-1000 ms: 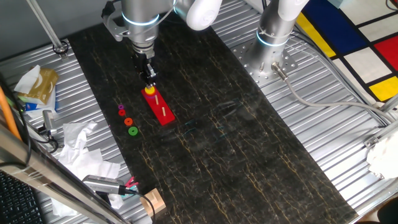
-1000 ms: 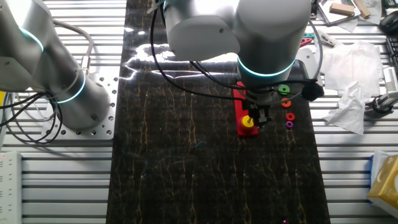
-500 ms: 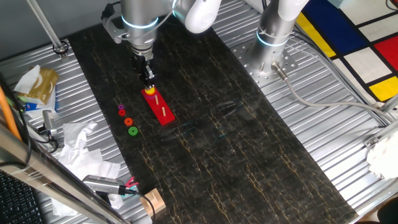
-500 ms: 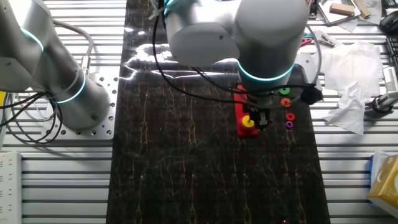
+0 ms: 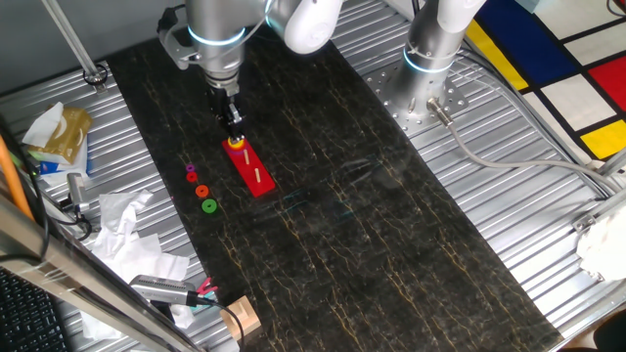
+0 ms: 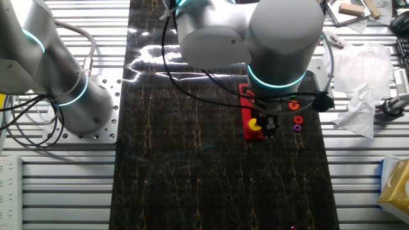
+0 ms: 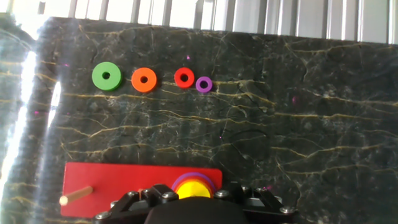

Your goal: Take out one Hanoi block and throw it aside

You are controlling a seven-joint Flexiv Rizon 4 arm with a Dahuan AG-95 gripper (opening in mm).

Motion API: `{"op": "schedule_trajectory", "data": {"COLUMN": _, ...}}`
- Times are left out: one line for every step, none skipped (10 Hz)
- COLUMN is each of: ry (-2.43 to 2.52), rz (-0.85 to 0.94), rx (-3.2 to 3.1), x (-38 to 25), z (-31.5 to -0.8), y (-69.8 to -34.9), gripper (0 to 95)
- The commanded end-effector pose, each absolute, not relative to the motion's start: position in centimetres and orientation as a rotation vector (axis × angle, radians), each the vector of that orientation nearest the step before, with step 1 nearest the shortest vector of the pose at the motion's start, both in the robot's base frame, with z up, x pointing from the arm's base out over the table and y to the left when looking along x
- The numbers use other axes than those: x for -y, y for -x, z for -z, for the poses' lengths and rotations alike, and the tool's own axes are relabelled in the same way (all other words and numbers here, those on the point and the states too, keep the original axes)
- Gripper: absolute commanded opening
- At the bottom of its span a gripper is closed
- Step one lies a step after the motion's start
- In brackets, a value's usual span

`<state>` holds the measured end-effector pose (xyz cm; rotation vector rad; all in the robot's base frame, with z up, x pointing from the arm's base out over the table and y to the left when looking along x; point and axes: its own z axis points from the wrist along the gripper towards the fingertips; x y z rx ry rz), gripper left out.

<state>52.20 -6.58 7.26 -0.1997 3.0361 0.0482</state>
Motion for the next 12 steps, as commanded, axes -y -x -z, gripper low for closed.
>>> {"op": "schedule_trajectory", "data": {"ry": 0.192, "rz": -0.042, "rx": -3.037, "x": 6.4, "z": -7.0, "y": -52.2, "gripper": 57.0}}
{"op": "schedule_trajectory", "data": {"ry": 0.191, "rz": -0.043, "rx": -3.043, "x": 6.4, "z": -6.9, "y": -52.2, "gripper": 57.0}}
{"op": "schedule_trajectory", "data": {"ry": 0.192, "rz": -0.044, "rx": -3.047, "x": 6.4, "z": -6.8, "y": -52.1, "gripper": 57.0}}
{"op": "schedule_trajectory", "data": {"ry": 0.192, "rz": -0.047, "rx": -3.047, "x": 6.4, "z": -6.6, "y": -51.8, "gripper": 57.0}}
{"op": "schedule_trajectory", "data": {"ry": 0.194, "rz": -0.05, "rx": -3.045, "x": 6.4, "z": -6.5, "y": -51.6, "gripper": 57.0}}
{"op": "schedule_trajectory", "data": {"ry": 0.194, "rz": -0.052, "rx": -3.045, "x": 6.5, "z": -6.5, "y": -51.6, "gripper": 57.0}}
{"op": "schedule_trajectory", "data": {"ry": 0.196, "rz": -0.052, "rx": -3.046, "x": 6.5, "z": -6.4, "y": -51.4, "gripper": 57.0}}
{"op": "schedule_trajectory", "data": {"ry": 0.196, "rz": -0.054, "rx": -3.044, "x": 6.5, "z": -6.2, "y": -51.4, "gripper": 57.0}}
{"op": "schedule_trajectory", "data": {"ry": 0.197, "rz": -0.056, "rx": -3.044, "x": 6.5, "z": -6.2, "y": -51.4, "gripper": 57.0}}
{"op": "schedule_trajectory", "data": {"ry": 0.2, "rz": -0.059, "rx": -3.045, "x": 6.5, "z": -6.0, "y": -51.3, "gripper": 57.0}}
{"op": "schedule_trajectory", "data": {"ry": 0.201, "rz": -0.063, "rx": -3.045, "x": 6.6, "z": -5.8, "y": -51.2, "gripper": 57.0}}
{"op": "schedule_trajectory", "data": {"ry": 0.2, "rz": -0.064, "rx": -3.045, "x": 6.6, "z": -5.7, "y": -51.2, "gripper": 57.0}}
